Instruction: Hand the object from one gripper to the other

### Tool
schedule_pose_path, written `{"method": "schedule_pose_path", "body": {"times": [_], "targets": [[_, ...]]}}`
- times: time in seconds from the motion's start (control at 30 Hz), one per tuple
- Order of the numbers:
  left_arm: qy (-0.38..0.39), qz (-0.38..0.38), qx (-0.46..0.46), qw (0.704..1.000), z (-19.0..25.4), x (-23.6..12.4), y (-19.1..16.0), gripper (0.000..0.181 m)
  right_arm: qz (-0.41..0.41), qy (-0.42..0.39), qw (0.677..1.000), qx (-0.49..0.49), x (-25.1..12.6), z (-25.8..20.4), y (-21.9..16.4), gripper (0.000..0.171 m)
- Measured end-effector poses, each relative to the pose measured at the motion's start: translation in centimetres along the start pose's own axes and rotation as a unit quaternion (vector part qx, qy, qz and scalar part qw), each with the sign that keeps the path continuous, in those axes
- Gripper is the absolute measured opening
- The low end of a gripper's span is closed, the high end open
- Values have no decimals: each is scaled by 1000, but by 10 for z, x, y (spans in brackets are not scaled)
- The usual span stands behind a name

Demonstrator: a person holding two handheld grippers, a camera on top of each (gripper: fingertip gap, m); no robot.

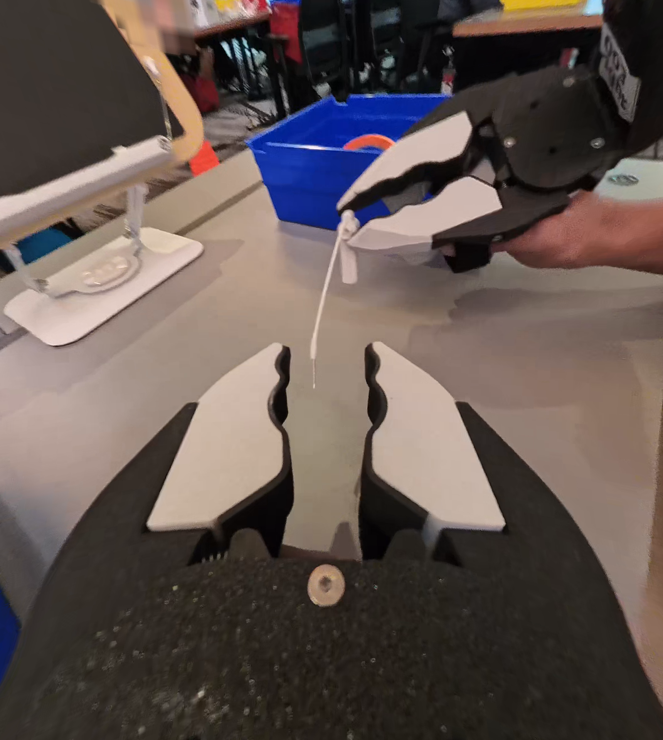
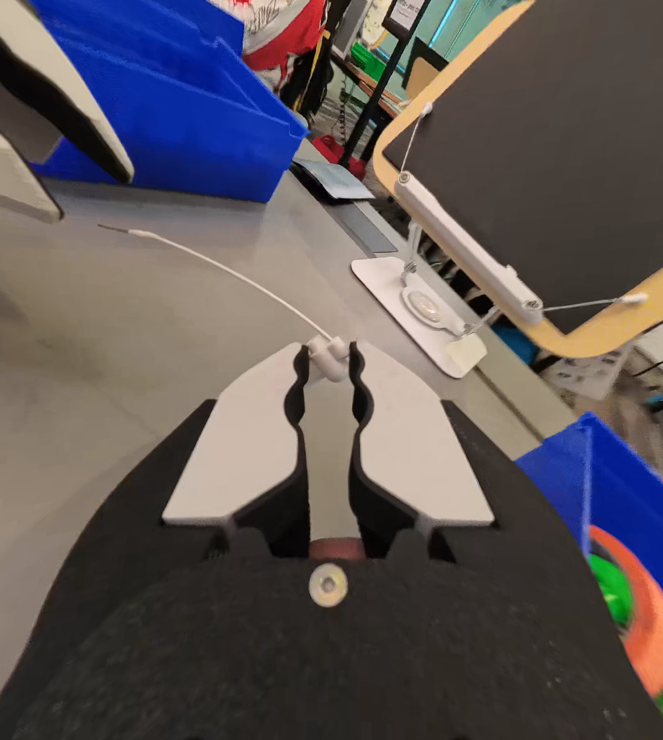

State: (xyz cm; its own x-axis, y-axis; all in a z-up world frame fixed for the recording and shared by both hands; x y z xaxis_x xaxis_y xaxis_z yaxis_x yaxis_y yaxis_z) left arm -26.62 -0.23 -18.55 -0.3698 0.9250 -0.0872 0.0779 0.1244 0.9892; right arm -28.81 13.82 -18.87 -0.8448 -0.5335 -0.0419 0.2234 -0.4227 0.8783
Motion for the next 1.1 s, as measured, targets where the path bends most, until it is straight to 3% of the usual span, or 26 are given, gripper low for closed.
{"method": "schedule_pose_path", "body": {"times": [0.23,0.47,0.57,0.8,0.9,0.97,1.1], "targets": [[15,49,-15,999,-8,-5,10,28,37,27,988,151,-1,4,4,19],[-1,66,-17,998,-3,-5,16,25,34,53,982,178,3,-9,5,19],[-8,64,-7,998,0,-6,16,3,33,61,982,177,4,-15,6,19],[0,17,-37,999,-11,-4,13,3,39,87,972,216,6,-20,1,20],[-16,-13,-72,997,-18,-4,23,3,44,82,974,204,5,-16,0,41],[-30,-55,-91,994,-22,-4,25,2,61,92,974,197,3,-14,8,45],[-88,-130,-100,983,-21,-3,33,3,111,205,944,234,-3,-34,40,41]]}}
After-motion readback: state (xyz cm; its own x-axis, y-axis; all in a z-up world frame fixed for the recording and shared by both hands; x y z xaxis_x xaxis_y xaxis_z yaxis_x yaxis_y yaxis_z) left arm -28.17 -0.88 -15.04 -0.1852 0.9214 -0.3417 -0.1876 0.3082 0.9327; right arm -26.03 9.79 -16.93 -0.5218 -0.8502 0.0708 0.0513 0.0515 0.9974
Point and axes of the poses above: each gripper's, where its closed fingertips meet, x out along the fingers, y out of its top, z = x × y across the jaws, the point moved 3 cm from there along -x, back along the fingers, and after that the axes turned 13 degrees about z, right-handed, at the moved point
